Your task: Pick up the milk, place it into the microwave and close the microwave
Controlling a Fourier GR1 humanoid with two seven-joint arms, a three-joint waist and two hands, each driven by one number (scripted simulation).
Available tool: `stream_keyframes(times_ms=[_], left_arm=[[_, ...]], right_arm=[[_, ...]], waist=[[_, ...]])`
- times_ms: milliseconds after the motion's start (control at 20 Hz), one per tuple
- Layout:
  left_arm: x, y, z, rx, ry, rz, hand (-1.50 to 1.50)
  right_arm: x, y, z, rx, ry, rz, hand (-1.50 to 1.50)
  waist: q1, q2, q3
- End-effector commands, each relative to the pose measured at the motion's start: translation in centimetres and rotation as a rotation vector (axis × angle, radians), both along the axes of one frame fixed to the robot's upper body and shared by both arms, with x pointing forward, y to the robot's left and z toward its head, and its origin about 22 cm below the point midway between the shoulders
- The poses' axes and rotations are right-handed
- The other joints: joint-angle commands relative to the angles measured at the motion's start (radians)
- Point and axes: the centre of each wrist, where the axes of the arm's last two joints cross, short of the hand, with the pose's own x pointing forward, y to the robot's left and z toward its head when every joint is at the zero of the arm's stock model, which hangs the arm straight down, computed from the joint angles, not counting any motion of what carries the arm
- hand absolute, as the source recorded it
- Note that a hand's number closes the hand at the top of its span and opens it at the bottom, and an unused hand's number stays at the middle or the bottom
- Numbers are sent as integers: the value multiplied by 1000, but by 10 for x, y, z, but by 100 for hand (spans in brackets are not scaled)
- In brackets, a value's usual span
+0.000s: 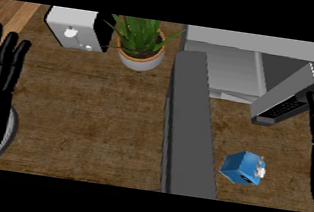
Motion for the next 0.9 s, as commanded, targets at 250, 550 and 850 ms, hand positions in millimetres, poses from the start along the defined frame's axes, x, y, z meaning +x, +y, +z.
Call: stream_keyframes(times_ms=[250,550,850], left_arm=[[-5,-18,-39,50,64,-13,-150],[-26,-6,-31,-68,192,54,-150],[-19,-17,-44,-83,194,47,-150]], right_arm=[[-2,25,19,17,-6,37,-150],[-15,28,10,171,96,40,-150],[-8,13,-9,169,168,23,-150]], waist=[[-28,-15,21],[-26,-16,22],[-28,-15,22]])
